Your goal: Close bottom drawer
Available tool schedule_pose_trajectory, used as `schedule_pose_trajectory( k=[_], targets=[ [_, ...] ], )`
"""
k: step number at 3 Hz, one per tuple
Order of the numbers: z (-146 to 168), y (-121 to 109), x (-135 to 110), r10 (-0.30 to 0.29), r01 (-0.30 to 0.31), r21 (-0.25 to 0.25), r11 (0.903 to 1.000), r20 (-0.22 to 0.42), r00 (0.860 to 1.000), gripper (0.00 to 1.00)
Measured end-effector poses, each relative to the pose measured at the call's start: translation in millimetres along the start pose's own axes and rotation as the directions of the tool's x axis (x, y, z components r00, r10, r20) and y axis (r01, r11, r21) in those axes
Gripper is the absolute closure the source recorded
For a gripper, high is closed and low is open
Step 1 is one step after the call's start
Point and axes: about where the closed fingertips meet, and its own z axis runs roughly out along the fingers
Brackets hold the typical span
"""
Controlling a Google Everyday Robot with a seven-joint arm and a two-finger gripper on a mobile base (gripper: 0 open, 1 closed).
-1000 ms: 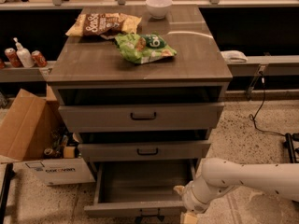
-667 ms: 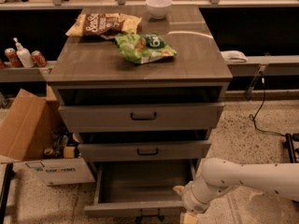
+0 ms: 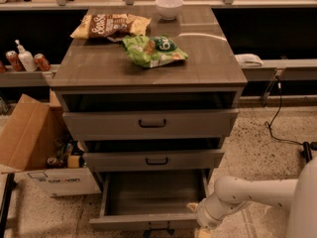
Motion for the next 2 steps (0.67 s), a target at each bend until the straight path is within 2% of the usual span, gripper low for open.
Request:
schedule_pose_trajectory(
  k=[1, 2],
  targets=[
    [32, -15, 29, 0.001, 0.000, -0.025, 0.9997, 0.063, 0.998, 0.19],
    [64, -29, 53, 0.023, -0.019, -0.044, 0.9988, 0.076, 0.997, 0.43]
  ],
)
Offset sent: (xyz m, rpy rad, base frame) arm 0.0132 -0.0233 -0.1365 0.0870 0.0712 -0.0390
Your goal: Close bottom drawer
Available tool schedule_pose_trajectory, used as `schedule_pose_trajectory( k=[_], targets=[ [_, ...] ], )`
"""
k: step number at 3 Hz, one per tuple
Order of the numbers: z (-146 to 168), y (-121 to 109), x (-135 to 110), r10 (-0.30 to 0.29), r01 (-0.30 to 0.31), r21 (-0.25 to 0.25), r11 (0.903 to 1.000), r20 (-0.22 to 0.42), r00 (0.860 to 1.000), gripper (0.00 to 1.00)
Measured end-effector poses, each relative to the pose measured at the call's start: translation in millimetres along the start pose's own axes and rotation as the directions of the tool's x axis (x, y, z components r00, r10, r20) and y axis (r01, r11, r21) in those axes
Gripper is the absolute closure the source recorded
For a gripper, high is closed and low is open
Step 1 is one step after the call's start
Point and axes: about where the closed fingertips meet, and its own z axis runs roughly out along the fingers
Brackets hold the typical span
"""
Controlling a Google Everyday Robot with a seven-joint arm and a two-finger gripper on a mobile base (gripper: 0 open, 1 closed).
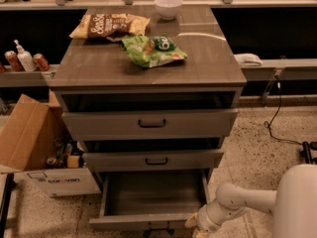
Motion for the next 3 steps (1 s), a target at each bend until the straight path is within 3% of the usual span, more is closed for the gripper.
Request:
schedule_pose_trajectory(
  k=[1, 2, 3],
  targets=[
    [17, -15, 16, 0.015, -0.015, 0.008, 0.9999, -0.007, 1.000, 0.72],
    [29, -23, 22, 0.041, -0.037, 0.041, 0.9985, -0.078, 0.996, 0.96],
    [43, -35, 32, 0.087, -0.082, 0.078, 0.9936, -0.059, 0.994, 1.00]
  ],
)
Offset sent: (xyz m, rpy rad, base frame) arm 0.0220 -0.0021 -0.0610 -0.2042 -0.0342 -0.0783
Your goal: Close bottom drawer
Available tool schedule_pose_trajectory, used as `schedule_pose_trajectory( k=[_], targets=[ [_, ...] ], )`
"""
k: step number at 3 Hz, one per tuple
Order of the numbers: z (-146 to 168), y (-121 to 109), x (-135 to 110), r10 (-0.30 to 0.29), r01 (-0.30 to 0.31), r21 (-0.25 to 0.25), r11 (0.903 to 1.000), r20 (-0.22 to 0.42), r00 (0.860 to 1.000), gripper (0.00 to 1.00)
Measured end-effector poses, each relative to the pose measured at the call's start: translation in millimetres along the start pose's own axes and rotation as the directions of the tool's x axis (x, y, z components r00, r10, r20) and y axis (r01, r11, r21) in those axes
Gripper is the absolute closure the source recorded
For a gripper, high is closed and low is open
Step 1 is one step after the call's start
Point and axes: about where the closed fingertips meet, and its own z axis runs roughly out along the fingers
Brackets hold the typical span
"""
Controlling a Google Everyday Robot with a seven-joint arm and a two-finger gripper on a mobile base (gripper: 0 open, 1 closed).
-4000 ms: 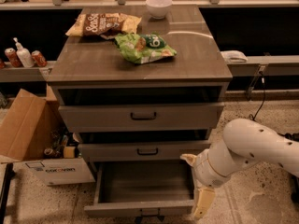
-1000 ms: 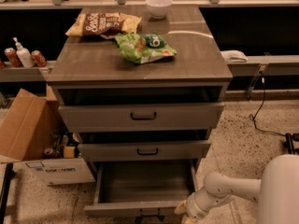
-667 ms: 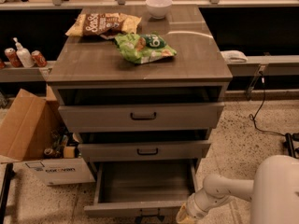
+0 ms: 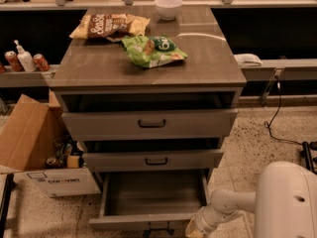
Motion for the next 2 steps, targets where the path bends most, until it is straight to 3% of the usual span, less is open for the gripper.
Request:
schedule_pose_trajectory(
  k=[1, 2],
  targets=[
    [10, -25, 0, 0.011, -0.012, 0.031, 0.9994, 0.052, 0.999, 1.00],
    [12, -75, -11, 0.000, -0.013, 0.098, 0.9951, 0.131, 0.991, 1.00]
  ],
)
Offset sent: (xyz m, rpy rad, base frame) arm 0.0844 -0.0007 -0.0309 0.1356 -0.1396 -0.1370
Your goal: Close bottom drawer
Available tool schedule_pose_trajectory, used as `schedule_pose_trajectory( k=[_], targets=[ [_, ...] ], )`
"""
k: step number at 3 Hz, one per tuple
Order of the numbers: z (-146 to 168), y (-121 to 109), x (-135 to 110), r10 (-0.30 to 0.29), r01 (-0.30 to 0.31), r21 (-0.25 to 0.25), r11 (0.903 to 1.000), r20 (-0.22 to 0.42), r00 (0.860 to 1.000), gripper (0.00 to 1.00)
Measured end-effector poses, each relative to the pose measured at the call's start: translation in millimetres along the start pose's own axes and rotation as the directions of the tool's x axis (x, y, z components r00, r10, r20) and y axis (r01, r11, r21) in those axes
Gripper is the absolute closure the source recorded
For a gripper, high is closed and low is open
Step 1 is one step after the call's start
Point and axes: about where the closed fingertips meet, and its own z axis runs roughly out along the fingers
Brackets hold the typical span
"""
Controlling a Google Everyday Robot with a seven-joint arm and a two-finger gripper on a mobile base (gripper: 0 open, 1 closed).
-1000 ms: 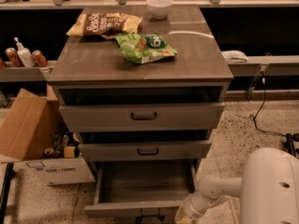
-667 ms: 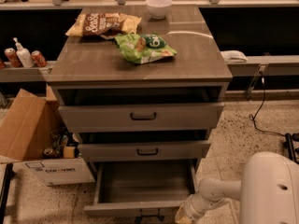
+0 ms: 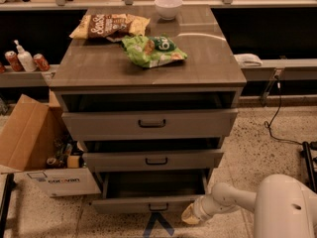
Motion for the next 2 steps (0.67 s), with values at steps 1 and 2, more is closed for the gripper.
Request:
schedule_pose_trajectory(
  k=[1, 2],
  targets=[
    [2, 0, 0, 0.000, 0.000, -0.003, 1.0000, 0.003, 1.000, 1.00],
    [7, -26, -3, -0.015, 0.015, 0.010, 0.9998, 0.013, 1.000, 1.00]
  ],
)
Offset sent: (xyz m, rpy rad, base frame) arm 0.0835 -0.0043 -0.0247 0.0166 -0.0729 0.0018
